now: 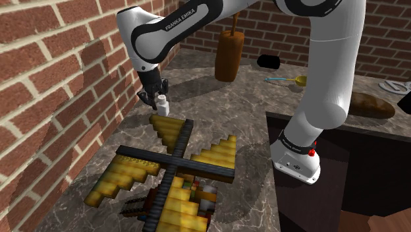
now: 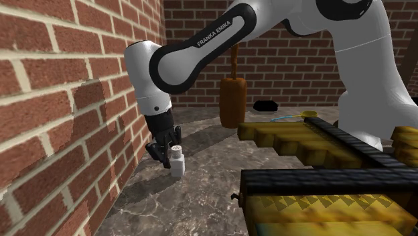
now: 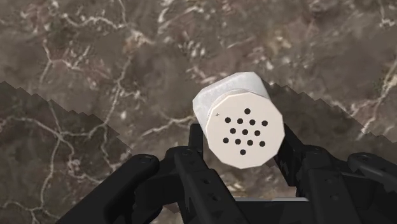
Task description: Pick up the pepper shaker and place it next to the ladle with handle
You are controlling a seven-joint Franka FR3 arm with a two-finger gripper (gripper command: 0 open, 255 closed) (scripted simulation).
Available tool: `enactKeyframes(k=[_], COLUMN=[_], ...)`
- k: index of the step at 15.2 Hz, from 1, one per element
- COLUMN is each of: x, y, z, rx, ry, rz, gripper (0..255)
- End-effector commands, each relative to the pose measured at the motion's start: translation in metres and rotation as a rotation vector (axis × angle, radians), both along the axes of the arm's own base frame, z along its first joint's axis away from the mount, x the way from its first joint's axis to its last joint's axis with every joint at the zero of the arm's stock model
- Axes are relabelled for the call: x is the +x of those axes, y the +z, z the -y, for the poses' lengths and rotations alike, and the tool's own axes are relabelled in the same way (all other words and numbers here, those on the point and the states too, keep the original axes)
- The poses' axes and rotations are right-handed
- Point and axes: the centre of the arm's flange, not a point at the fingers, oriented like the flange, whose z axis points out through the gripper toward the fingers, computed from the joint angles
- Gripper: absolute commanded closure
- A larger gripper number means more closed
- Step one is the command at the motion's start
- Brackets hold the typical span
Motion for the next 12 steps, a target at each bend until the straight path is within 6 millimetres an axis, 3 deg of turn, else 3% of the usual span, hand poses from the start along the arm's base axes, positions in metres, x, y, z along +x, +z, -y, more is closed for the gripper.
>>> enactKeyframes(k=[1, 8, 12], x=[0.0, 0.0, 0.0], y=[0.0, 0.0, 0.021], z=[0.0, 0.0, 0.0], rx=[0.0, 0.0, 0.0], ry=[0.0, 0.0, 0.0], rz=[-0.001, -0.001, -0.001], gripper=[255, 255, 255])
